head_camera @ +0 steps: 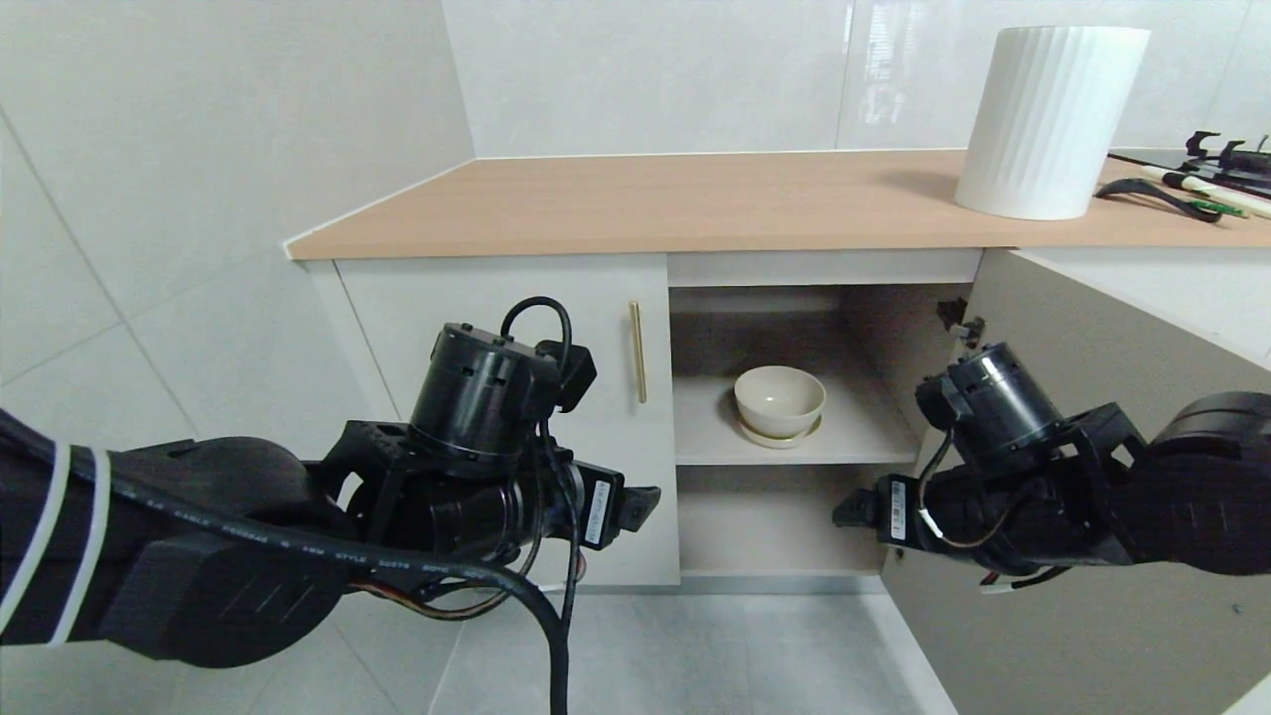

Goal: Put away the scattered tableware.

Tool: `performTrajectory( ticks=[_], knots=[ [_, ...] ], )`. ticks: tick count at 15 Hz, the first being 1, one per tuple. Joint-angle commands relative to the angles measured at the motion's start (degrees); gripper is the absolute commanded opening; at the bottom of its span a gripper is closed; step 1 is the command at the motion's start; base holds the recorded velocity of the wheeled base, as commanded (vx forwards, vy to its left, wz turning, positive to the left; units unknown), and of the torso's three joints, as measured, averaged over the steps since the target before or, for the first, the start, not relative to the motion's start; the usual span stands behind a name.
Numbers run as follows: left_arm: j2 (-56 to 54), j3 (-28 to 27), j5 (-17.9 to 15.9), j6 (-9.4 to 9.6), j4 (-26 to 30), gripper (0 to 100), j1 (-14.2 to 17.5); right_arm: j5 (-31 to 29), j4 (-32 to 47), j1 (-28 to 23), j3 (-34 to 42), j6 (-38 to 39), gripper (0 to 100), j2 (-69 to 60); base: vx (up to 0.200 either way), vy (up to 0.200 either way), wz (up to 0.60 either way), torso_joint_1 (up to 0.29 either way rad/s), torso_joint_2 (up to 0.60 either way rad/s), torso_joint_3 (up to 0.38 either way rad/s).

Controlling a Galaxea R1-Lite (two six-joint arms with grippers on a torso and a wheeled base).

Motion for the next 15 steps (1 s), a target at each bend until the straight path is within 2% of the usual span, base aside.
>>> performTrajectory(
  ticks=[1,11,13,15],
  knots=[
    [0.0,0.4,0.0,0.09,-0.1,100,-0.1,0.1,-0.1,0.7,1.3,-1.0,100,-0.7,-0.2,0.0,0.0,0.002,0.0,0.002],
    [-0.3,1.2,0.2,0.44,-0.7,100,-0.4,0.2,0.3,1.6,5.3,-1.9,100,-1.0,-0.2,0.0,0.0,0.001,0.0,0.001],
    [-1.2,1.3,0.2,0.79,-1.2,100,-0.4,0.2,1.2,1.6,8.9,-2.1,100,-5.9,0.0,0.0,0.0,0.0,0.0,0.0],
    [-1.5,1.5,0.5,1.76,-1.5,100,-0.6,0.2,5.5,1.6,11.9,-1.9,100,-12.4,0.0,0.0,0.0,0.0,0.0,0.0]
  ],
)
